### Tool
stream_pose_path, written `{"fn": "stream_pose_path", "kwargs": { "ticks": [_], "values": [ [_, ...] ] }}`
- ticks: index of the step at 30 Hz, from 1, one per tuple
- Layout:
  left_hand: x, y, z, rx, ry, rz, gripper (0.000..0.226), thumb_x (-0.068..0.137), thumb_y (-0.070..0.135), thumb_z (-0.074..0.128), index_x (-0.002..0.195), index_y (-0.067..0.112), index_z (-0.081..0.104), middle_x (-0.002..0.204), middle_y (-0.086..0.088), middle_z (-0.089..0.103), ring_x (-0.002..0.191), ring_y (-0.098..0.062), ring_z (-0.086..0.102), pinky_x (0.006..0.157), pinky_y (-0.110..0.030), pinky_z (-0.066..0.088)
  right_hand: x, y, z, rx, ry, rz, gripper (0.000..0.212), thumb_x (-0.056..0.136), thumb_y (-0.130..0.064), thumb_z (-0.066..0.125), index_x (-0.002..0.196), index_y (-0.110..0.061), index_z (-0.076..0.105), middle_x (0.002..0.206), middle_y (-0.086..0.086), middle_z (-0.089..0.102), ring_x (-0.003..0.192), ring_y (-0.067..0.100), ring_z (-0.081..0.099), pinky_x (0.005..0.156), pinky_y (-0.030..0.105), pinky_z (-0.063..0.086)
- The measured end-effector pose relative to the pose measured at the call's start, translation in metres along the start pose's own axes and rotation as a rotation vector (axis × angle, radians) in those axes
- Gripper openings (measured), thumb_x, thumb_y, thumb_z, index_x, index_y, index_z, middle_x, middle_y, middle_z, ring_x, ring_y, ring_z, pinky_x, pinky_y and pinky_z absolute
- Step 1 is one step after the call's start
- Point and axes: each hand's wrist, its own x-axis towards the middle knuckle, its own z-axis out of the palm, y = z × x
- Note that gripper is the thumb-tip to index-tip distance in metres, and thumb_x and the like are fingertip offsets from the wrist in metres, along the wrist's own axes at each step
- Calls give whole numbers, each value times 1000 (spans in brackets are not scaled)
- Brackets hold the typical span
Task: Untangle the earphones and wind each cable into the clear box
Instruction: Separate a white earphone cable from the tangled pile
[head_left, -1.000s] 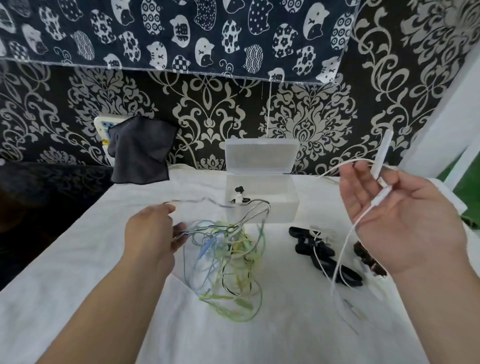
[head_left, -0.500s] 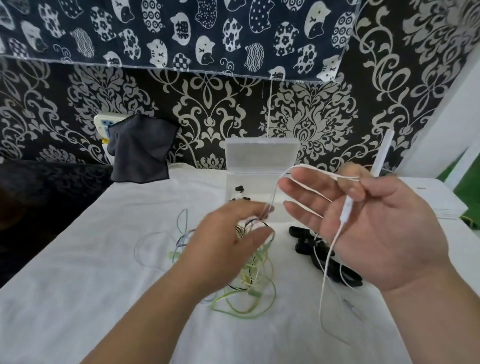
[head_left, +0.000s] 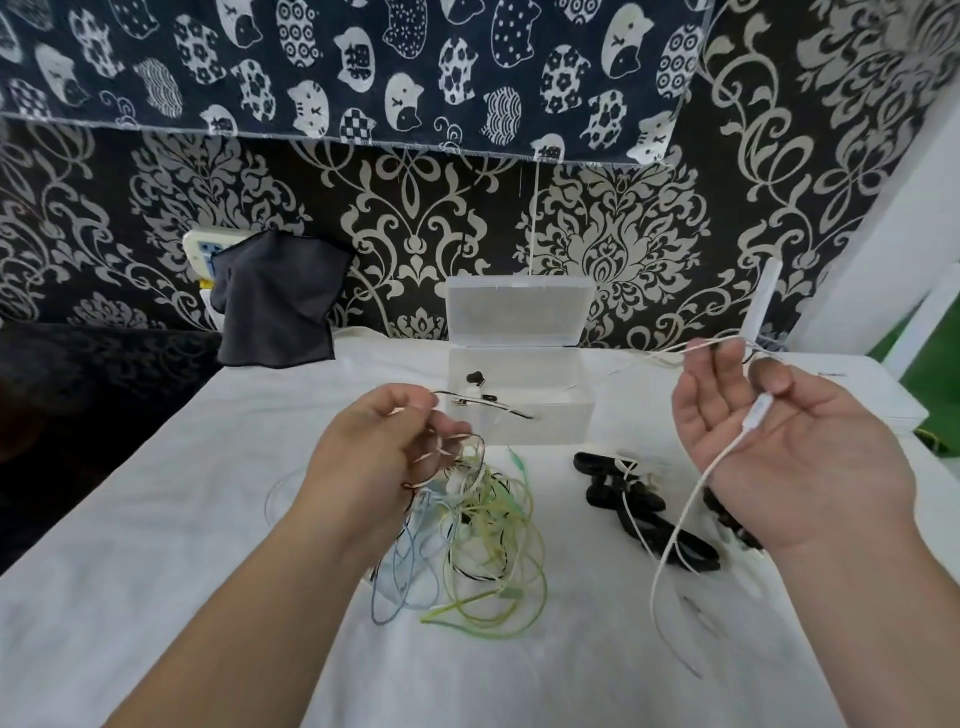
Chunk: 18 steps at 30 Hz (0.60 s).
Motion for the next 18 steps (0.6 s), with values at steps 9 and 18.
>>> {"fn": "stream_pose_path", "kwargs": {
  "ticks": [9, 18],
  "values": [
    [15, 4, -18, -357, 359, 2, 26, 101, 6, 40, 78, 18, 45, 52, 6, 31, 38, -8, 23, 36, -19, 20, 0, -2, -3, -61, 1, 31, 25, 90, -14, 39, 66, -19, 44, 95, 5, 75, 42, 4, 47, 41, 17, 37],
    [23, 7, -41, 344, 471, 88, 11, 94, 11, 55, 84, 15, 59, 74, -1, 49, 57, -17, 42, 56, -27, 39, -4, 1, 1, -203, -125, 1, 11, 81, -21, 47, 71, -20, 43, 113, 5, 74, 36, 4, 39, 41, 14, 30]
  ]
}}
